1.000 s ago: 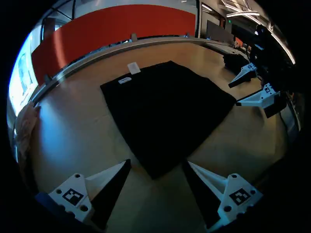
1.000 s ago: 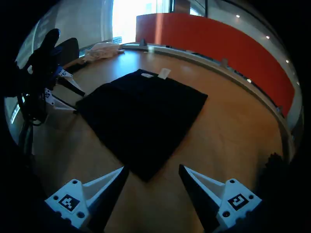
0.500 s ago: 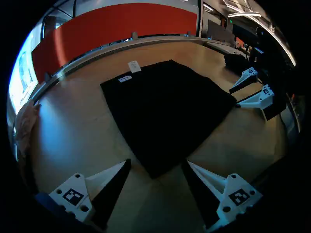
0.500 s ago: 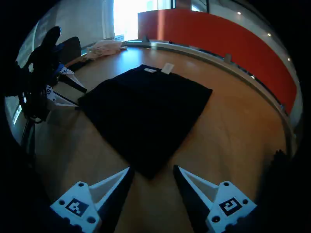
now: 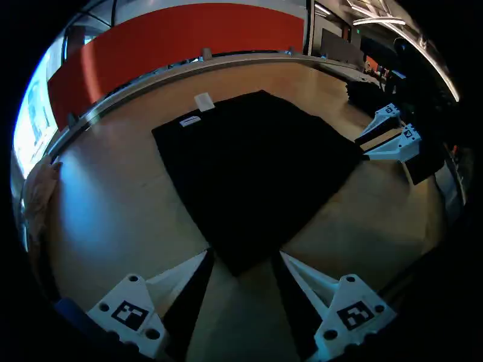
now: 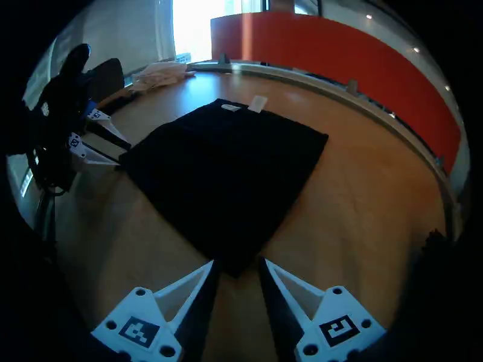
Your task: Fold towel
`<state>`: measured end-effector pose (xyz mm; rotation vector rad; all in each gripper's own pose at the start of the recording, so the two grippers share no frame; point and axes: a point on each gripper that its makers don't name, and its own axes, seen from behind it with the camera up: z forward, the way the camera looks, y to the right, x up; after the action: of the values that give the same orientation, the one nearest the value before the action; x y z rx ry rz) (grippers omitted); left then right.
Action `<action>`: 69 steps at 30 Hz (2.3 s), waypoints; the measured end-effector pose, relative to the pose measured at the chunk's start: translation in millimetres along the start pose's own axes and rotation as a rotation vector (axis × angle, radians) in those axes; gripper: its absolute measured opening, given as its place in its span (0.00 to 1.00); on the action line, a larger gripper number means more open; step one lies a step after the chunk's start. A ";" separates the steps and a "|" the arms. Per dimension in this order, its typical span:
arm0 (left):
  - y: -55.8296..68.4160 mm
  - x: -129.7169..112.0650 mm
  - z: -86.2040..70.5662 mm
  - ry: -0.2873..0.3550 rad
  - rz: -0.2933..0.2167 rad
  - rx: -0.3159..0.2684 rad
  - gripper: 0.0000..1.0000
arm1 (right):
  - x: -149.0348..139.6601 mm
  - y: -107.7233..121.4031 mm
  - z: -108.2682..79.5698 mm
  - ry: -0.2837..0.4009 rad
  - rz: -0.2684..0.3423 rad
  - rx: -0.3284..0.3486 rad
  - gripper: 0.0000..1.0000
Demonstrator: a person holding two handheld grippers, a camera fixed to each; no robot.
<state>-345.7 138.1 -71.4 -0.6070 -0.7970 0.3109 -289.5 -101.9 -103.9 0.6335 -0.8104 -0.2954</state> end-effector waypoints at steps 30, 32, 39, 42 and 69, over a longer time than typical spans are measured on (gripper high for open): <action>2.7 5.5 -1.5 -0.021 -0.033 0.021 0.09 | 14.5 -11.2 -5.9 0.012 0.020 0.004 0.17; 2.3 9.3 -3.6 -0.014 -0.044 0.022 0.09 | 17.4 -11.2 -9.3 0.016 0.022 0.005 0.17; 0.3 31.2 -18.2 0.013 -0.058 0.033 0.09 | 39.3 -10.2 -26.1 0.052 0.021 -0.005 0.17; -1.2 40.7 -26.7 0.022 -0.064 0.039 0.09 | 52.2 -9.6 -35.9 0.076 0.023 -0.008 0.17; 17.0 86.1 -110.1 0.046 -0.158 0.025 0.09 | 114.4 -20.3 -120.1 0.170 0.033 -0.011 0.17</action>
<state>-207.0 149.9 -92.2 -0.5227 -0.7905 0.1613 -123.9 -122.7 -112.8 0.6256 -0.6553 -0.2131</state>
